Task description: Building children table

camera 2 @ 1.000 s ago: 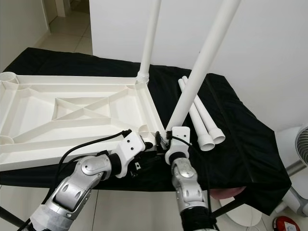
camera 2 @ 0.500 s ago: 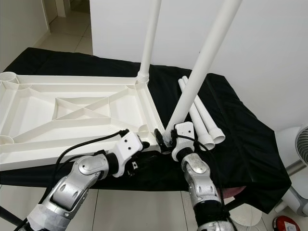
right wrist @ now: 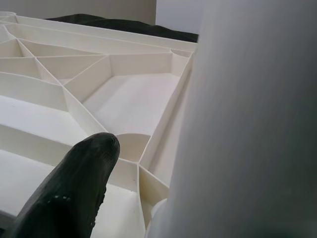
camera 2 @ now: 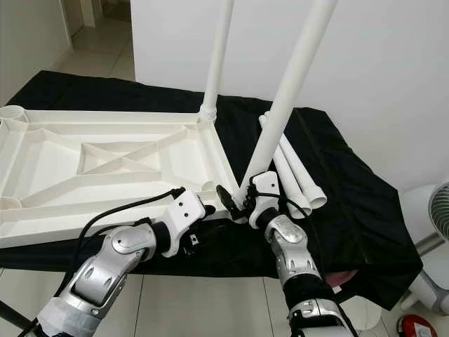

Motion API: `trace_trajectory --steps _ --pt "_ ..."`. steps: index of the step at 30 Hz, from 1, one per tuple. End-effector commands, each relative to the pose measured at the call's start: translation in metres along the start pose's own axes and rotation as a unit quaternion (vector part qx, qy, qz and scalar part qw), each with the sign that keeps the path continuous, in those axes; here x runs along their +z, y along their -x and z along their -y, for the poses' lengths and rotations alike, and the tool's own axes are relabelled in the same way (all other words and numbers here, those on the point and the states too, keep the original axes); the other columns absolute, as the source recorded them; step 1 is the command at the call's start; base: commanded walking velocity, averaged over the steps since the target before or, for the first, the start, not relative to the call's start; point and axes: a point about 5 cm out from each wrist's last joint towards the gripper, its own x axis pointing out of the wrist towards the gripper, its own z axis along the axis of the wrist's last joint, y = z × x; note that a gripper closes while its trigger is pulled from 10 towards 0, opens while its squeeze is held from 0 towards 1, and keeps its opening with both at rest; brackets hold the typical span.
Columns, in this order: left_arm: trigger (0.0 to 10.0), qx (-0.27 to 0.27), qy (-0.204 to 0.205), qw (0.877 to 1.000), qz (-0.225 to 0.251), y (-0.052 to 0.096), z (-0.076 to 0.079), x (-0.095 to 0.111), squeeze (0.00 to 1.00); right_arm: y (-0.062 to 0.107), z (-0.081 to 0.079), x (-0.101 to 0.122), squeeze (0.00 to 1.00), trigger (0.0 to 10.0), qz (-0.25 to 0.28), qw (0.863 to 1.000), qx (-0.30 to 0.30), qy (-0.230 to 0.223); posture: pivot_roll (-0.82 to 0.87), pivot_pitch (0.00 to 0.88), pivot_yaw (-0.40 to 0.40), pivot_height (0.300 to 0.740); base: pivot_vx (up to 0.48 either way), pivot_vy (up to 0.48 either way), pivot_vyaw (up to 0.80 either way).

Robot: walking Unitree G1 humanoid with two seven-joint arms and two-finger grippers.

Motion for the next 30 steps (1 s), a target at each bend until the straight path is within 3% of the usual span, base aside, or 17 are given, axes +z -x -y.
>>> trace_trajectory --steps 1,2,3,6,7,14,15,16,27,30 --pt "10.0 0.025 -0.01 1.0 0.0 -0.003 -0.003 0.002 0.0 -0.002 0.0 0.0 0.0 9.4 -0.004 1.0 0.007 0.001 0.06 0.0 -0.152 0.74 0.0 0.0 0.0" --pt "10.0 0.025 -0.011 1.0 -0.001 -0.002 -0.003 0.001 0.0 -0.003 0.0 -0.001 0.0 4.3 -0.005 1.0 0.011 0.001 0.07 0.0 -0.152 0.74 0.0 0.0 0.0" --pt "10.0 0.026 -0.011 1.0 -0.002 -0.002 -0.003 0.001 0.0 -0.004 0.0 -0.003 0.0 2.3 -0.006 1.0 0.015 0.0 0.07 0.0 -0.152 0.74 0.0 0.0 0.0" --pt "10.0 0.026 -0.011 1.0 -0.002 -0.002 -0.003 0.001 0.0 -0.004 0.001 -0.004 0.0 2.3 -0.006 1.0 0.018 -0.002 0.07 0.0 -0.152 0.74 0.0 0.0 0.0" --pt "10.0 0.026 -0.011 1.0 -0.002 -0.002 -0.003 0.001 0.0 -0.004 0.001 -0.005 0.0 0.0 -0.006 1.0 0.02 -0.002 0.07 0.0 -0.149 0.74 0.0 0.0 0.0" --pt "10.0 0.022 -0.011 1.0 -0.002 -0.003 -0.001 0.001 0.0 0.0 0.002 -0.012 0.0 0.0 -0.008 1.0 0.02 -0.01 0.06 0.0 -0.143 0.74 0.0 0.0 0.0" --pt "10.0 0.022 -0.011 1.0 -0.002 -0.003 -0.001 0.002 0.0 0.002 0.002 -0.014 0.0 2.4 -0.011 1.0 0.016 -0.012 0.06 0.0 -0.143 0.74 0.0 0.0 0.0" --pt "10.0 0.021 -0.011 1.0 -0.001 -0.003 -0.001 0.002 0.0 0.002 0.001 -0.015 0.0 10.0 -0.013 1.0 0.01 -0.015 0.06 0.0 -0.142 0.74 0.0 0.0 0.0" --pt "10.0 0.019 -0.01 1.0 -0.001 -0.003 0.0 0.001 0.0 0.004 -0.001 -0.024 0.0 10.0 -0.05 0.998 -0.046 0.001 0.05 0.0 -0.148 0.74 0.0 0.0 0.0" --pt "10.0 0.018 -0.007 1.0 0.0 -0.004 0.002 0.001 0.0 0.004 -0.003 -0.027 0.0 10.0 -0.068 0.991 -0.112 -0.003 0.05 0.0 -0.151 0.74 0.0 0.0 0.0"
